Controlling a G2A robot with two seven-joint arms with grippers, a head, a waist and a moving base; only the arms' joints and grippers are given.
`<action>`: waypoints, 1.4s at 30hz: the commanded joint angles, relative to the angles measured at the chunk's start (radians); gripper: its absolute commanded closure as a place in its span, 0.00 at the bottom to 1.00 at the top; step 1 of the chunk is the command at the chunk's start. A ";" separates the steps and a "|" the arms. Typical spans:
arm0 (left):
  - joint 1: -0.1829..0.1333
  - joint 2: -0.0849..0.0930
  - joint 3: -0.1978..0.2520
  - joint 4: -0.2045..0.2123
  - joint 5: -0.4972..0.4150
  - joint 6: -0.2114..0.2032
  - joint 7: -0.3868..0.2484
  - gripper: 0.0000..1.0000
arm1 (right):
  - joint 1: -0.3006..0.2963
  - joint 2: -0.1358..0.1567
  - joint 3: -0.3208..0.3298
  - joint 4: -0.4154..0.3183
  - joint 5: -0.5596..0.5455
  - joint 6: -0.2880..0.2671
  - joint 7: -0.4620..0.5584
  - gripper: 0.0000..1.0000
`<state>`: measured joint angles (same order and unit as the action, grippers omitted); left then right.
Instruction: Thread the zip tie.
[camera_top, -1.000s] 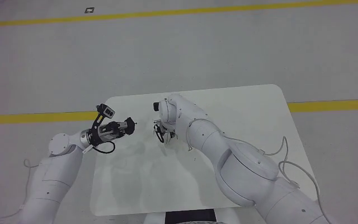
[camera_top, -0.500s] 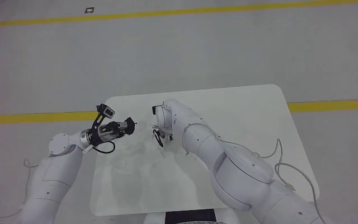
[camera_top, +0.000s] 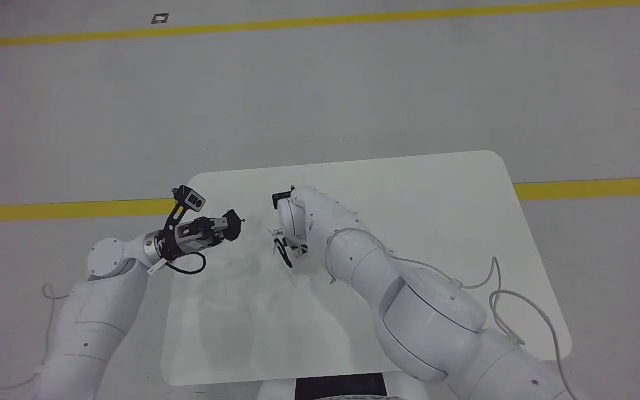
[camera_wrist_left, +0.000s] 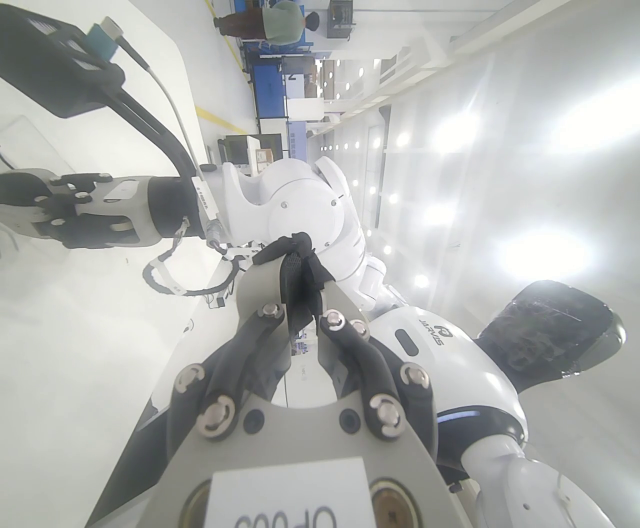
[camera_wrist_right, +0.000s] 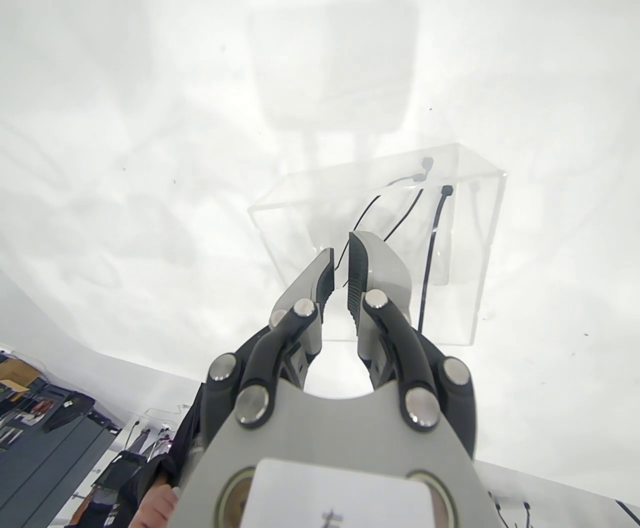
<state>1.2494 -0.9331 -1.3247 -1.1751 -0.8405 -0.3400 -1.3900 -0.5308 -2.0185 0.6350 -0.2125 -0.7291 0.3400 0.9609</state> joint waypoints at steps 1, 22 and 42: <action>0.000 0.000 0.000 0.000 0.000 0.000 0.000 1.00 | -0.002 -0.001 0.014 0.004 -0.013 0.000 -0.003 0.90; 0.000 0.000 0.000 0.000 0.000 0.000 0.000 1.00 | 0.006 -0.006 0.021 0.017 0.000 0.000 -0.018 0.86; 0.000 0.000 0.000 0.000 0.000 0.000 0.000 1.00 | -0.002 -0.006 0.015 0.014 -0.037 0.000 0.004 0.86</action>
<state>1.2494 -0.9331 -1.3247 -1.1751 -0.8405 -0.3400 -1.3900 -0.5343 -2.0246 0.6496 -0.1997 -0.7646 0.3400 0.9664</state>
